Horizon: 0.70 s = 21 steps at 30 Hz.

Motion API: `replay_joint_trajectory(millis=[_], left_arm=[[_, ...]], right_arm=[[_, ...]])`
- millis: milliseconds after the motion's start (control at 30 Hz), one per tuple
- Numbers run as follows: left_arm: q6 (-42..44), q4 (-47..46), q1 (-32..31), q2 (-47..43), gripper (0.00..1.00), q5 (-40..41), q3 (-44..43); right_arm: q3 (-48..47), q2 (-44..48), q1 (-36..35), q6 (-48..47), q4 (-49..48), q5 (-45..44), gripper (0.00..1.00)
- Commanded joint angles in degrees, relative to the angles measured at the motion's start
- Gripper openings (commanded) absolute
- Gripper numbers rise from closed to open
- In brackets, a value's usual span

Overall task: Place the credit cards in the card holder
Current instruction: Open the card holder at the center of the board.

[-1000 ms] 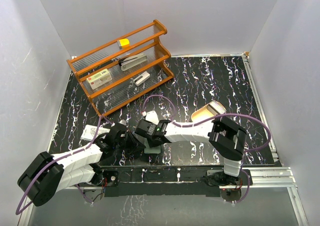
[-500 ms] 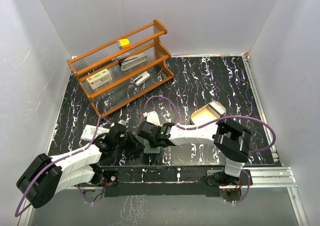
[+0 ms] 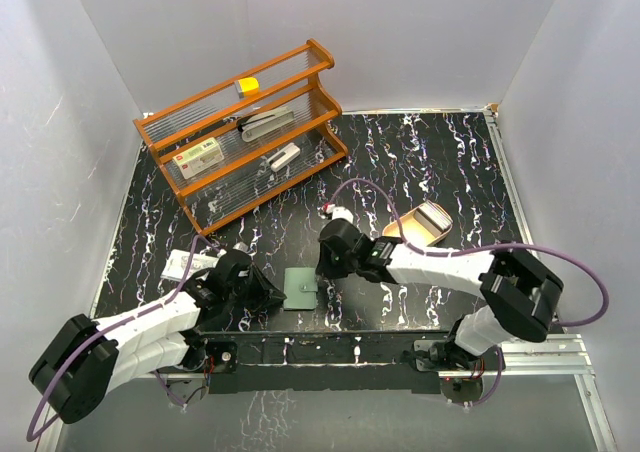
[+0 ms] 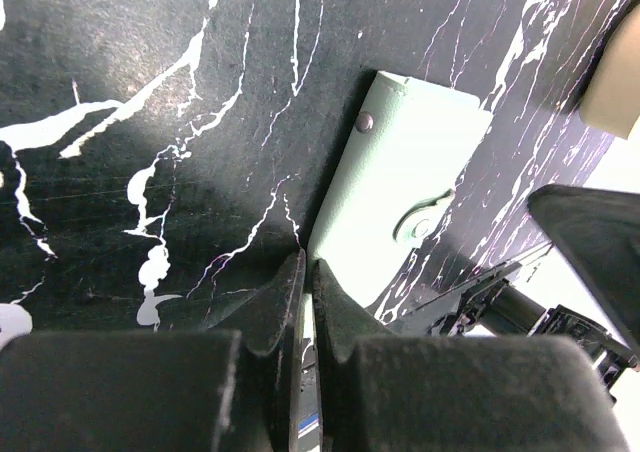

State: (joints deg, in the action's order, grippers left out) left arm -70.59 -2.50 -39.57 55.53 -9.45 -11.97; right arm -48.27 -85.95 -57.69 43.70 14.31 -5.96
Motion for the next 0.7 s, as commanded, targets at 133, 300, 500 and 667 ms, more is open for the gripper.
replay_joint_trajectory(millis=[133, 300, 500, 667], left_arm=[[0.4, 4.8, -0.1, -0.6, 0.0, 1.0, 1.0], [-0.8, 2.3, 0.0, -2.4, 0.0, 0.2, 1.4], [-1.2, 1.7, 0.0, -3.0, 0.0, 0.1, 1.6], [-1.4, 0.8, -0.1, -2.6, 0.0, -0.1, 1.8]], right_arm=[[3.6, 6.0, 3.8, 1.5, -9.3, 7.1, 0.0], [-3.1, 2.1, 1.7, -2.4, 0.7, 3.4, 0.04], [-8.1, -1.8, -3.1, -1.5, 4.8, -1.7, 0.21], [-13.2, -7.4, -5.9, -1.9, 9.5, -6.8, 0.27]])
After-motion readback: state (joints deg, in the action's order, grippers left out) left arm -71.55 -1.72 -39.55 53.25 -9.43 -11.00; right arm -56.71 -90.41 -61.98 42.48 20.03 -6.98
